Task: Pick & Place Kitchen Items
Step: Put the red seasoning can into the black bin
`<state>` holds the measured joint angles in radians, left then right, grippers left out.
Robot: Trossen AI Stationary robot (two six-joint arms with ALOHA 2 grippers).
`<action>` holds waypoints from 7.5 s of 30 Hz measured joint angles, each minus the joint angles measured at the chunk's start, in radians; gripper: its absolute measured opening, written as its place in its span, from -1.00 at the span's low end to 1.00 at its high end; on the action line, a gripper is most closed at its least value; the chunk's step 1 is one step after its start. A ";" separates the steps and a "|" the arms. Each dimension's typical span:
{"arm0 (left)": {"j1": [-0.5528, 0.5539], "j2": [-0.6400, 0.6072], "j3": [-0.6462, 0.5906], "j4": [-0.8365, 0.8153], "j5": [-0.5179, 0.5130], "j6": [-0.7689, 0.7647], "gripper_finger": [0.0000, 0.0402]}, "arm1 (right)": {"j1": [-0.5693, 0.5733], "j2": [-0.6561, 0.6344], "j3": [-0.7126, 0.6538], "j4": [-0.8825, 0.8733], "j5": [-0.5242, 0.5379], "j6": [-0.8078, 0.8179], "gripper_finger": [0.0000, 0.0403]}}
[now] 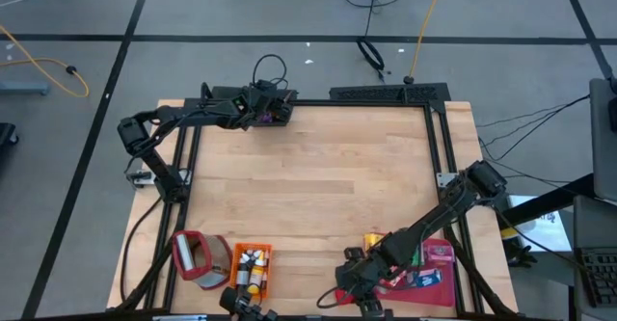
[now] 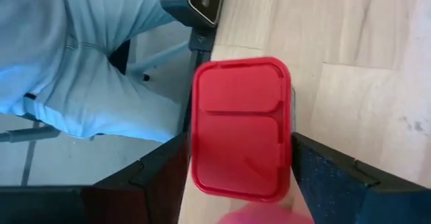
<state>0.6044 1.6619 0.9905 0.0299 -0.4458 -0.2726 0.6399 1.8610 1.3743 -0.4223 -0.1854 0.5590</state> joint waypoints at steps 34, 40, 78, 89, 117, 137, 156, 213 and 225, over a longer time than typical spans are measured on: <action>0.003 0.000 0.000 -0.005 -0.001 0.008 0.00 | 0.005 -0.016 0.001 0.069 -0.052 0.024 0.21; 0.003 0.000 0.000 -0.005 -0.001 0.007 0.00 | 0.021 -0.016 0.001 0.096 -0.049 0.057 0.23; 0.003 0.000 0.000 -0.036 0.000 0.007 0.00 | -0.028 -0.013 -0.155 0.224 -0.003 0.079 -0.29; 0.003 0.000 0.000 -0.038 0.000 0.013 0.00 | -0.072 -0.026 -0.156 0.217 -0.002 -0.006 -0.91; 0.002 0.000 0.000 -0.058 0.006 0.035 0.00 | -0.113 -0.155 -0.162 -0.010 0.317 -0.109 -0.99; 0.001 0.000 0.000 -0.061 0.010 0.034 0.00 | -0.282 -0.156 -0.163 0.075 0.182 -0.296 -0.11; 0.001 0.000 0.000 -0.061 0.010 0.082 0.00 | -0.403 -0.157 -0.277 0.241 0.131 -0.317 0.66; 0.003 0.000 0.000 -0.064 0.002 0.113 0.00 | -0.457 -0.022 -0.331 0.193 0.325 -0.163 0.58; 0.003 0.000 0.000 -0.064 0.001 0.115 0.00 | -0.465 -0.026 -0.368 0.216 0.296 -0.150 -0.62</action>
<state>0.6075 1.6620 0.9905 -0.0341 -0.4450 -0.1576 0.1749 1.8347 1.0061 -0.2062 0.1108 0.4092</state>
